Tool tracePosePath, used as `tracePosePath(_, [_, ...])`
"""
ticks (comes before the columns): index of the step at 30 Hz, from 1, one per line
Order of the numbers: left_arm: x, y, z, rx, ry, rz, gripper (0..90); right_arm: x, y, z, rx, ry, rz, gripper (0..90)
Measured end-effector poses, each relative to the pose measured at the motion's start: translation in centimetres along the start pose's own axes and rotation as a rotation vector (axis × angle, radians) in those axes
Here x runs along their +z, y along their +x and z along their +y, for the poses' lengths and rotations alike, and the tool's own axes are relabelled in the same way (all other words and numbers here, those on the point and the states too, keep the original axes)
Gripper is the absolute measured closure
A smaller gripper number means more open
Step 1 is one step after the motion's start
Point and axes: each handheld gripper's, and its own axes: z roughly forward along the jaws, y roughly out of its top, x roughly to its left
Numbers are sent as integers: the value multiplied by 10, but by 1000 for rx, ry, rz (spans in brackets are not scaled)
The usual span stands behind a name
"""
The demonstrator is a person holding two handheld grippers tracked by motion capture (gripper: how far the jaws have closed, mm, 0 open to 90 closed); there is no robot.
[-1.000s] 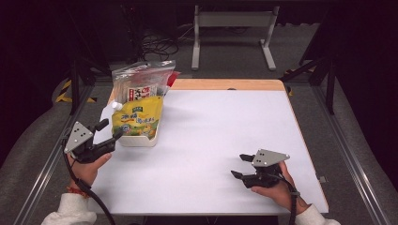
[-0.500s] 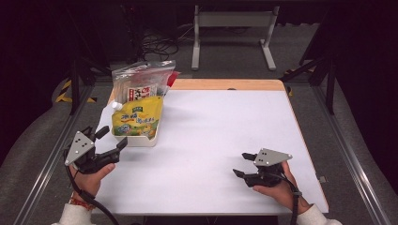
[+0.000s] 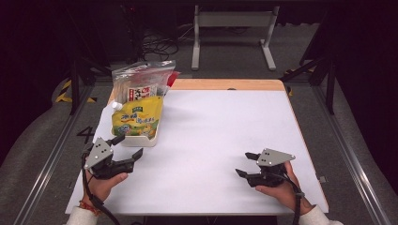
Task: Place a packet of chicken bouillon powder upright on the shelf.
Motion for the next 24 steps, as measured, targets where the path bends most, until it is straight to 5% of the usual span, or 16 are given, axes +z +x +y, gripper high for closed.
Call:
tracePosePath(7, [11, -14, -3, 20, 34, -35, 181, -1, 0, -2, 0, 4, -10, 313])
tracePosePath(16, [30, -36, -11, 44, 100, -132, 155, -5, -1, -6, -5, 16, -31, 290])
tracePosePath(24, [46, -59, -19, 100, 183, -203, 135, -7, 0, -14, -34, 41, -57, 201])
